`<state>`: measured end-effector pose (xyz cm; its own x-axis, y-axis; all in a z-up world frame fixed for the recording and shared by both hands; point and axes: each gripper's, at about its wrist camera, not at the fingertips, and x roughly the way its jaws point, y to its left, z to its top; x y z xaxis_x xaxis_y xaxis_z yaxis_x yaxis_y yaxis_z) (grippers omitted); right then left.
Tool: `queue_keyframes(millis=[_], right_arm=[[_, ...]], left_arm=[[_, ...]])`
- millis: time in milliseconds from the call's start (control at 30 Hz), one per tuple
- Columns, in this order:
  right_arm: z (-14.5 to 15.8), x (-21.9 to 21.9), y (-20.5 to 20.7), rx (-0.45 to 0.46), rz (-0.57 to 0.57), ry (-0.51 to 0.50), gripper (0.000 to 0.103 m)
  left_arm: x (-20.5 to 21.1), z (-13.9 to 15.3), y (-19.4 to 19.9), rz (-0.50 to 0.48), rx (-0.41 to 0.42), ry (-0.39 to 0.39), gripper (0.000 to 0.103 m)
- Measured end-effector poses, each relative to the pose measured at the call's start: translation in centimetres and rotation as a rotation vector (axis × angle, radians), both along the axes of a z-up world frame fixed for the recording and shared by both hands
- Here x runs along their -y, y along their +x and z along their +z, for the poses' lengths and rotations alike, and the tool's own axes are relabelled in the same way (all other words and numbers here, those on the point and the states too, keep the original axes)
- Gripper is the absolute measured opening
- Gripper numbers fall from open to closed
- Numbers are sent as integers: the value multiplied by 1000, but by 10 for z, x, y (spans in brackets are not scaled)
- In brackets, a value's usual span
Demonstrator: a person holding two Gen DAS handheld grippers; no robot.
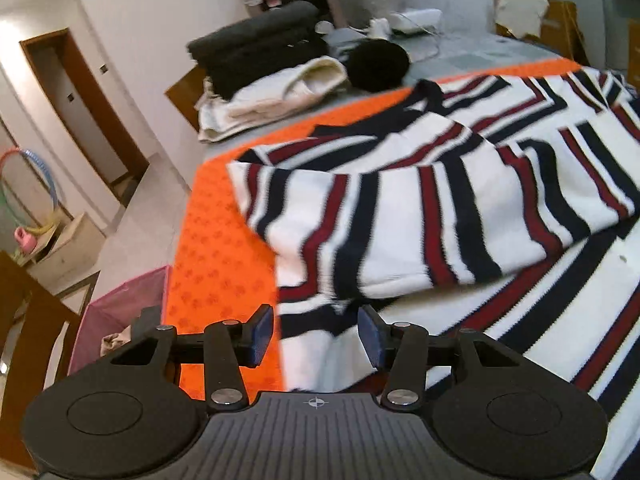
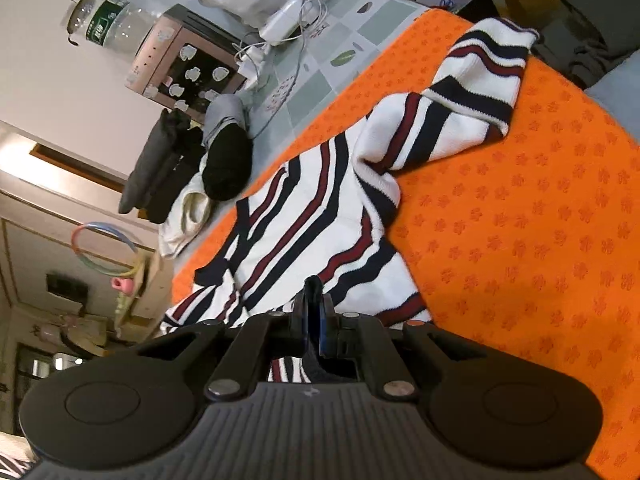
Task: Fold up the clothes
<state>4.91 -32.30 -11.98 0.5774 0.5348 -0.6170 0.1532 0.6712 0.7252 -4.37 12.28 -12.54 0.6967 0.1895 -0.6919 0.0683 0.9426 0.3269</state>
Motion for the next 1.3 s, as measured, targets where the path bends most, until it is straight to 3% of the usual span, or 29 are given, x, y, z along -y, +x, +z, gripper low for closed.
queue_keyframes(millis=[100, 167, 267, 367, 500, 700, 867, 967, 1067, 1133, 1300], right_arm=[[3, -1, 5, 3, 6, -21, 6], [8, -1, 7, 9, 13, -32, 6], [19, 2, 6, 33, 10, -28, 6], [19, 5, 2, 23, 13, -41, 6], [-7, 2, -1, -59, 18, -51, 6], [-15, -4, -11, -66, 11, 9, 6], [-36, 0, -7, -115, 4, -102, 7], [-43, -6, -3, -92, 65, -193, 12], [-38, -8, 2, -67, 113, -306, 13], [-31, -7, 5, -43, 119, -357, 22], [-13, 28, 16, 23, -13, -368, 29]], left_arm=[[7, -11, 11, 13, 4, 60, 39], [8, -17, 19, 45, 3, 113, 20], [-1, -17, 21, 144, 12, 133, 12], [-12, -18, 18, 219, 11, 117, 13], [-19, -11, 11, 273, 39, 67, 13], [-49, -7, 14, 413, 30, -171, 21], [-59, -8, 8, 389, 21, -239, 31], [-68, -5, 4, 385, 5, -309, 38], [-71, 3, -5, 387, 10, -327, 46], [-72, 10, -12, 400, 17, -338, 47], [-62, 31, -23, 452, 57, -360, 50]])
